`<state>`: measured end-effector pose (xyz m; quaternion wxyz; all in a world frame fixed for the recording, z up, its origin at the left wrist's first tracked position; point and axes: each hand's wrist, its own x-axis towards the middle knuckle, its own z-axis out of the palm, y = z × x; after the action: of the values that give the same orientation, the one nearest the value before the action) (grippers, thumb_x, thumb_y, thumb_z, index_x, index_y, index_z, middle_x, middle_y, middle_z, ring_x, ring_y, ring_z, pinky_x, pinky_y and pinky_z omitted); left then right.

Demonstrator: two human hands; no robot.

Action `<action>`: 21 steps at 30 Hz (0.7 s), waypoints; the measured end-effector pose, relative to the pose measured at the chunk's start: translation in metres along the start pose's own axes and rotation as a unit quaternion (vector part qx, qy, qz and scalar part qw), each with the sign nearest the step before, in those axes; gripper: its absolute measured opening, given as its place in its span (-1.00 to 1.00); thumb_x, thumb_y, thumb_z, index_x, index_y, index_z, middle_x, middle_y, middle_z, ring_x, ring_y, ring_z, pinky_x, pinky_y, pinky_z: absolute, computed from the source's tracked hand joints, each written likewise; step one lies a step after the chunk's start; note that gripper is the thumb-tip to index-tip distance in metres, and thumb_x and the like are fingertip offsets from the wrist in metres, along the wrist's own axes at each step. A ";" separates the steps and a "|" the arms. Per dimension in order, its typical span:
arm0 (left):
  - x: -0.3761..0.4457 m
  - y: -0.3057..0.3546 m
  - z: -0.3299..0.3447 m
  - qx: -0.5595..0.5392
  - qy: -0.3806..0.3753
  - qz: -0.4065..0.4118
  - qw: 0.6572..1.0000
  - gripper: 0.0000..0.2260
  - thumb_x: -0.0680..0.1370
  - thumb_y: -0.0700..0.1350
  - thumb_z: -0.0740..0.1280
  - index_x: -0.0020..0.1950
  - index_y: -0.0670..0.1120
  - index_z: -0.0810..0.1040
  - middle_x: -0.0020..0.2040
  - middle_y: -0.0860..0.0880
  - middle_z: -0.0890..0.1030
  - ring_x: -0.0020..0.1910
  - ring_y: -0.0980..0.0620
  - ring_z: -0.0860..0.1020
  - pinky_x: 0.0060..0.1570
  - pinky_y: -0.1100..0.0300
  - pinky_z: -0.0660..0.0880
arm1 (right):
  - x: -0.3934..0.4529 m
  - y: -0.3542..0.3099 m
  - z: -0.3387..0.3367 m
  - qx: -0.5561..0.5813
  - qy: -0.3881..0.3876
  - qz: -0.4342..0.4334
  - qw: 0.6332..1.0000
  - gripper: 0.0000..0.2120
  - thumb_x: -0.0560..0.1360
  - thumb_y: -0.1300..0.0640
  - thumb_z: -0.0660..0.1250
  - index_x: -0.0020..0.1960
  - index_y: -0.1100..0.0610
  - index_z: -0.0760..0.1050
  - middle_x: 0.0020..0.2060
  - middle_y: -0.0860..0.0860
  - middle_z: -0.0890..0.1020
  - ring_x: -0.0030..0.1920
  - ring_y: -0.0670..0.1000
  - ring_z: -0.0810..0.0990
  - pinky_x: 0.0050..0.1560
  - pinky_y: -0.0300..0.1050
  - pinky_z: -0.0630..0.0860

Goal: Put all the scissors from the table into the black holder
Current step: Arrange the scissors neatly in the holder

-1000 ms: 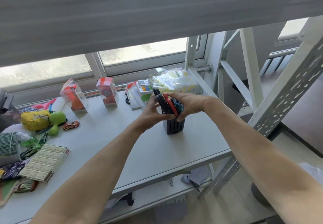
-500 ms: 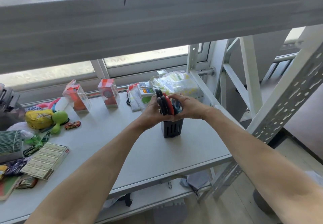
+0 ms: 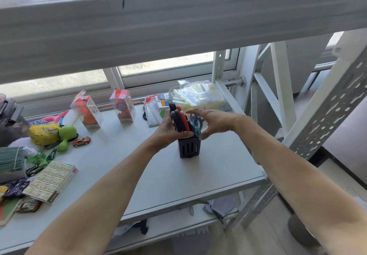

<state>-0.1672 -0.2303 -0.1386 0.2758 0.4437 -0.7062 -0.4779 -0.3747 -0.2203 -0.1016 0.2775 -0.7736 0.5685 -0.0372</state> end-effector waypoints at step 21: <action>-0.003 -0.003 -0.002 -0.005 0.007 0.003 1.000 -0.29 0.41 -0.18 0.56 0.44 -0.11 0.25 0.11 0.19 0.45 0.14 0.25 0.51 -0.10 0.51 0.55 | 0.004 -0.010 0.010 -0.041 0.058 -0.023 0.997 -0.23 0.35 0.10 0.55 0.46 0.07 0.29 0.24 0.03 0.51 0.10 0.02 0.50 0.22 -0.10 0.43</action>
<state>-0.1630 -0.2284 -0.1411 0.2843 0.4430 -0.7034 -0.4776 -0.3607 -0.2180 -0.1065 0.2110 -0.7934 0.5672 -0.0653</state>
